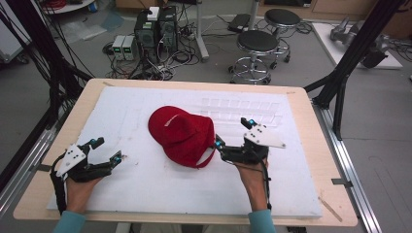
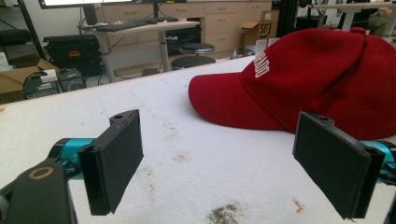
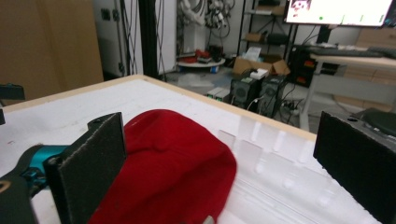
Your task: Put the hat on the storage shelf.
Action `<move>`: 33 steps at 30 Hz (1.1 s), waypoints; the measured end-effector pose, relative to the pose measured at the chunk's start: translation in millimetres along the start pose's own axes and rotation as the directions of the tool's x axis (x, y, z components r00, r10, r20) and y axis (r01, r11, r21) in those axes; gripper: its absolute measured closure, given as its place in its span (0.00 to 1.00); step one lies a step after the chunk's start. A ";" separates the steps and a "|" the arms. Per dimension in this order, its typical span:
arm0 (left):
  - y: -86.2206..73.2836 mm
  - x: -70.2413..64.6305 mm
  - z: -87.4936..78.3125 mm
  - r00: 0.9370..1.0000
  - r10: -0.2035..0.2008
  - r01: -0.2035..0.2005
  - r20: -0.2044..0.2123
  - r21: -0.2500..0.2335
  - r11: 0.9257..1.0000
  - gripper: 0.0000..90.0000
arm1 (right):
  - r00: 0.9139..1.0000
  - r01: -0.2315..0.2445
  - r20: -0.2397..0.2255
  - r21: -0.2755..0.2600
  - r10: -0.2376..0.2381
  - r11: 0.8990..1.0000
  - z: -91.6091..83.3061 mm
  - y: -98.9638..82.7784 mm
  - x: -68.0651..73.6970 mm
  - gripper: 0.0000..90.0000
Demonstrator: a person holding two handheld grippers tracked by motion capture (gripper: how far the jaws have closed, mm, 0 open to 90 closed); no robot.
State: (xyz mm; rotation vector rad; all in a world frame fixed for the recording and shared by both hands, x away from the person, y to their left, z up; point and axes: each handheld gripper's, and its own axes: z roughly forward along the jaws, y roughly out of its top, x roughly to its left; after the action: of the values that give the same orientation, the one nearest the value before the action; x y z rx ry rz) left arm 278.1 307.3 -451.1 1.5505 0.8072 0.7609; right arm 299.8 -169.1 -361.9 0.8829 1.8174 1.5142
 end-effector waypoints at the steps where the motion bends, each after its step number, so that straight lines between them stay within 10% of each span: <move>1: 0.0 0.0 0.0 1.000 0.000 0.000 0.000 0.000 1.000 0.18 | 1.000 0.000 0.000 0.000 0.000 1.000 0.0 0.0 0.0 0.02; 14: 0.0 -0.4 0.0 1.000 0.006 -0.006 0.003 -0.001 1.000 0.18 | 0.999 -0.021 -0.040 0.176 0.028 0.984 61.3 -8.0 35.3 0.02; 22: -0.2 0.3 -0.1 1.000 -0.001 0.001 0.002 -0.005 1.000 0.18 | 0.997 -0.083 0.022 0.271 0.081 0.959 81.7 -28.5 37.0 0.02; 33: -0.1 0.6 -0.2 1.000 -0.005 0.005 0.003 -0.004 1.000 0.18 | 0.985 -0.162 -0.010 0.308 0.173 0.937 90.3 -36.4 35.1 0.40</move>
State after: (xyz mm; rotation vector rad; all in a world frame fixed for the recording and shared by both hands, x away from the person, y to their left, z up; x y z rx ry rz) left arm 278.3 308.0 -451.2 1.5457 0.8066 0.7563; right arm 346.9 -93.0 -413.7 1.1906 2.0871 1.3746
